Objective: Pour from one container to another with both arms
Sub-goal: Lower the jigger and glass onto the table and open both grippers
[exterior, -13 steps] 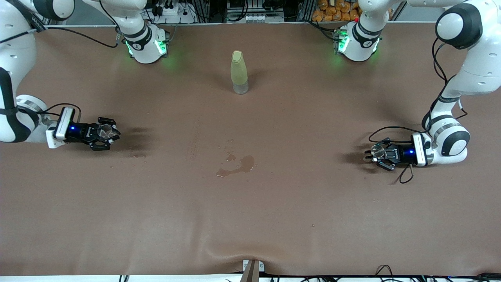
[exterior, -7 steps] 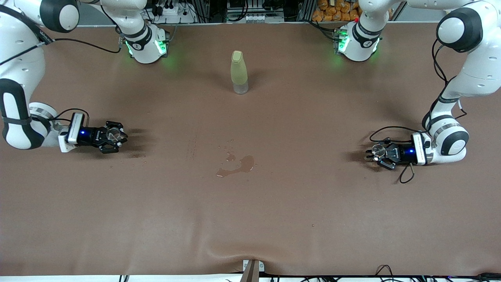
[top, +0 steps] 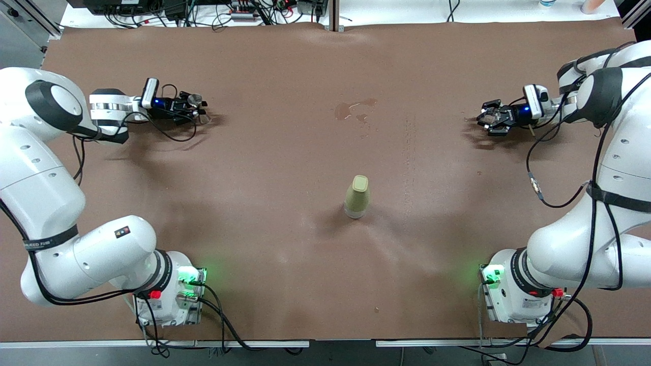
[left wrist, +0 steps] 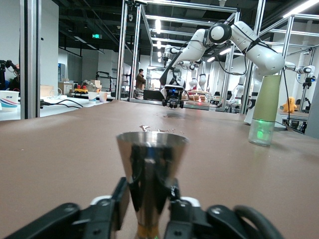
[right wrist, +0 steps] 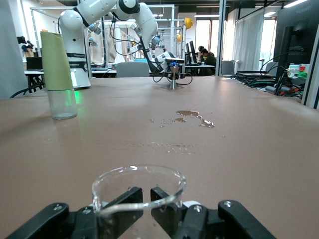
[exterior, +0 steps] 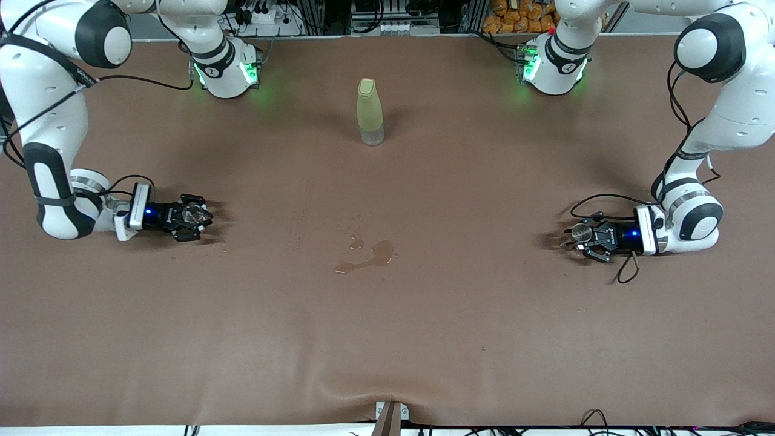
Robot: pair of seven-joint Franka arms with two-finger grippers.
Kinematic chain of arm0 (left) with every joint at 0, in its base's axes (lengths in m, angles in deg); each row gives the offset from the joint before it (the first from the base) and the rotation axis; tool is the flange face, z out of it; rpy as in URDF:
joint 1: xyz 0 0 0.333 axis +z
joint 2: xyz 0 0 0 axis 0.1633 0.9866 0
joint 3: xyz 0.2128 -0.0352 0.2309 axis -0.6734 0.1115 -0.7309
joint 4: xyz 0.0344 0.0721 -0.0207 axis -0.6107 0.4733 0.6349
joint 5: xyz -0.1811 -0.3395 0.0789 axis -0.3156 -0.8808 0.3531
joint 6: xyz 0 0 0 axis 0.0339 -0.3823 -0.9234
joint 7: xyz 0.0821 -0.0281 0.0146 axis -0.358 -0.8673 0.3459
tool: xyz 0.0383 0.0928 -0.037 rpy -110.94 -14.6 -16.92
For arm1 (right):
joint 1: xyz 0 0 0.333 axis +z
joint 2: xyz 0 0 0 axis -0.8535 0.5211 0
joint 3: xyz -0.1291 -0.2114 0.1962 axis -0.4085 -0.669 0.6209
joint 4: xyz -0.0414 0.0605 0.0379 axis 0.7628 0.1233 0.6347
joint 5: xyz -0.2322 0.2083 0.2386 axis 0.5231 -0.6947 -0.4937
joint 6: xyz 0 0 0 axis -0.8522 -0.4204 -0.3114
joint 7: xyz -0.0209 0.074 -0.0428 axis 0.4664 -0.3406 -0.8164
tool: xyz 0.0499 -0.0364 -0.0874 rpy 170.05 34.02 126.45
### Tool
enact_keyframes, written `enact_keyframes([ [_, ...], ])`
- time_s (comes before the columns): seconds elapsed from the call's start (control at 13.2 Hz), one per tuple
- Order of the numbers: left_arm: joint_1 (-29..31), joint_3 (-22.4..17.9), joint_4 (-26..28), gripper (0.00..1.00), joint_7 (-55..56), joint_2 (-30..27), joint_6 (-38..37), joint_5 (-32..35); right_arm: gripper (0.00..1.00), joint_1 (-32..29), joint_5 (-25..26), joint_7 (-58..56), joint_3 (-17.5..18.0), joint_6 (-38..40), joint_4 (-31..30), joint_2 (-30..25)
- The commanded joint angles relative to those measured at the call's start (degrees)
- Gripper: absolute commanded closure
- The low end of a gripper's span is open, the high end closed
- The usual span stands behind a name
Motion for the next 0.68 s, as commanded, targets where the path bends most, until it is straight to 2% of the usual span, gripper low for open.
enact_keyframes([
  [0.0,0.25,0.14,-0.76,0.55,-0.79,0.85,-1.05,1.08,1.00,0.60,-1.62,-14.55,-0.11,0.00,0.18,2.38],
  [0.23,0.25,0.14,-0.76,0.54,-0.71,0.76,-1.05,1.08,1.00,1.12,-2.93,-15.87,0.07,-0.53,0.27,3.61],
  [0.3,0.25,0.14,-0.76,0.50,-0.71,0.76,-1.05,1.08,1.00,1.21,-3.11,-16.05,0.33,-0.53,0.27,3.88],
  [0.38,0.34,0.05,-0.94,0.40,-0.53,0.67,-1.05,1.08,1.00,1.21,-3.37,-16.14,0.59,-0.53,0.27,4.23],
  [0.61,1.48,-0.04,-1.90,0.37,1.13,-0.38,-1.14,2.73,1.00,1.21,-3.46,-15.96,0.68,-2.02,0.18,4.58],
])
